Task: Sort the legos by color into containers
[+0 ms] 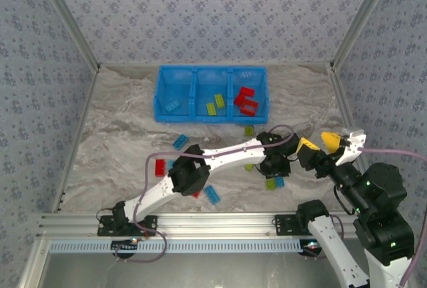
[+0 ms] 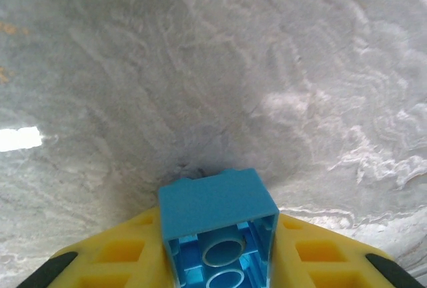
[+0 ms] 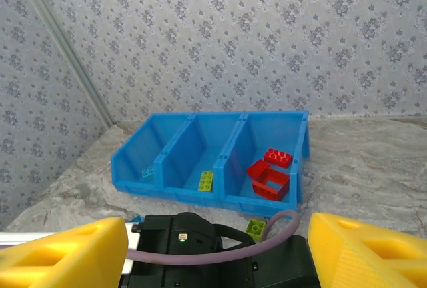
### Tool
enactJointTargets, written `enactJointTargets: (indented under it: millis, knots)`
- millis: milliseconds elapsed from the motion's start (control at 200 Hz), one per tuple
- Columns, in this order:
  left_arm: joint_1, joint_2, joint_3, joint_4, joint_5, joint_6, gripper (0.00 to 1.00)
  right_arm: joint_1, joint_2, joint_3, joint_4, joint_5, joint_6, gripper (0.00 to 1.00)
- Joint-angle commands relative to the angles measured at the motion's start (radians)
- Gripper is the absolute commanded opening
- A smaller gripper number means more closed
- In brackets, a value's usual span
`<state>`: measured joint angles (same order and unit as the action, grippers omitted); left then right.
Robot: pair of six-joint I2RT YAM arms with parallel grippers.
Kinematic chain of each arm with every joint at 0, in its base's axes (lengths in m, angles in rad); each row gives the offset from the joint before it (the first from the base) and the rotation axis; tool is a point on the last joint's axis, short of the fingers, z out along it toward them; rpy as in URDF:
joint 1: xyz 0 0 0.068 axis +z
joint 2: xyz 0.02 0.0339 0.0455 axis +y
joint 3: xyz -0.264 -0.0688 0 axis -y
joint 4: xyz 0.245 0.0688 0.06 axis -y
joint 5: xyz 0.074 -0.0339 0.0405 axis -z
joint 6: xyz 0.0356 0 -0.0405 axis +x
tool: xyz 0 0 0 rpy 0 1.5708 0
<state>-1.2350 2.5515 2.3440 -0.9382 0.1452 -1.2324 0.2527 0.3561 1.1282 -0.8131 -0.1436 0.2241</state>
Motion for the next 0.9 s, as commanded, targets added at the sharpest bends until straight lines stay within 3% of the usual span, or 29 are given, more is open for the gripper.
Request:
enactJointTargets:
  millis: [0,220,410,575,655,779,824,894]
  knots:
    - [0.006,0.001,0.081,-0.029,-0.082,0.048,0.29,-0.001,0.006,-0.001,0.006,-0.015,0.001,0.74]
    - [0.034,-0.177,0.081,-0.096,-0.241,0.115,0.28,-0.002,0.057,0.056,0.075,-0.139,-0.002,0.74]
    - [0.125,-0.446,-0.167,-0.086,-0.33,0.157,0.28,-0.005,0.179,0.093,0.157,-0.306,0.001,0.7]
    - [0.257,-0.665,-0.412,-0.091,-0.401,0.23,0.28,0.035,0.237,0.0,0.283,-0.308,0.016,0.69]
    - [0.354,-0.756,-0.532,-0.077,-0.391,0.272,0.28,0.159,0.308,0.001,0.32,-0.226,-0.006,0.69]
    - [0.506,-0.852,-0.658,-0.051,-0.379,0.349,0.28,0.6,0.482,0.053,0.348,0.143,-0.166,0.71]
    - [0.56,-0.869,-0.681,-0.038,-0.37,0.386,0.28,0.7,0.556,0.088,0.384,0.211,-0.198,0.71]
    - [0.635,-0.874,-0.696,-0.011,-0.351,0.445,0.28,0.746,0.65,0.105,0.471,0.198,-0.183,0.71]
